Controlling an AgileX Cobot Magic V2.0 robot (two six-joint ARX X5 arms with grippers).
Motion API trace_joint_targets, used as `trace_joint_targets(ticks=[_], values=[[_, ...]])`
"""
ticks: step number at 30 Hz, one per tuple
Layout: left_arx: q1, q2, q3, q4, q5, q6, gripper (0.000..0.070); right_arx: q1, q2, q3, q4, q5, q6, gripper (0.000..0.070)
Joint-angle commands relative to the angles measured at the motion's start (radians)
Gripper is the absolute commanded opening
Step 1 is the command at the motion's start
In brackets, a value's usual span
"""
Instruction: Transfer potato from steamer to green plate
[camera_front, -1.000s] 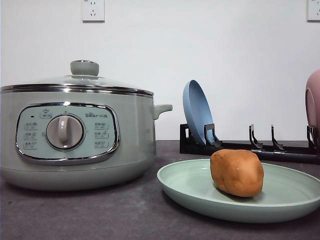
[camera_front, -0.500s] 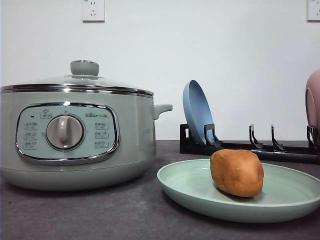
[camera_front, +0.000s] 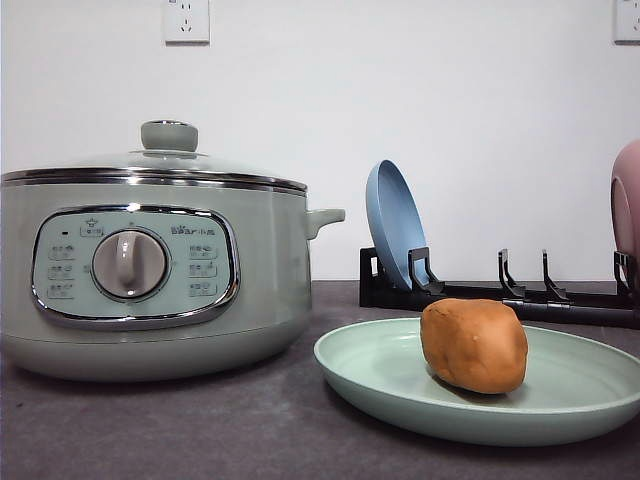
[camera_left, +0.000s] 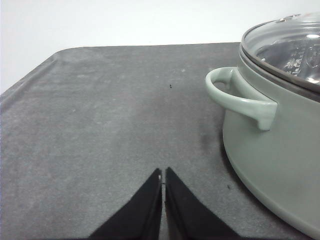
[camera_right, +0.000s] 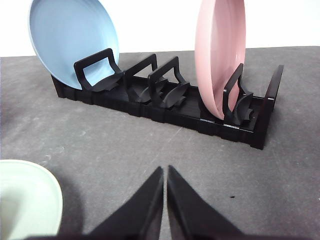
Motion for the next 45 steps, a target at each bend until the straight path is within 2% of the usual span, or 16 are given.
trace_joint_targets(ticks=[1,45], values=[[0.0,-0.002,-0.012,-0.028,-0.001,0.001,0.0003,-0.001,-0.001,-0.005,0.004,0.0,-0.007,0.0],[0.0,-0.002,-0.012,-0.028,-0.001,0.001,0.0003,-0.001,-0.001,-0.005,0.004,0.0,-0.007,0.0]])
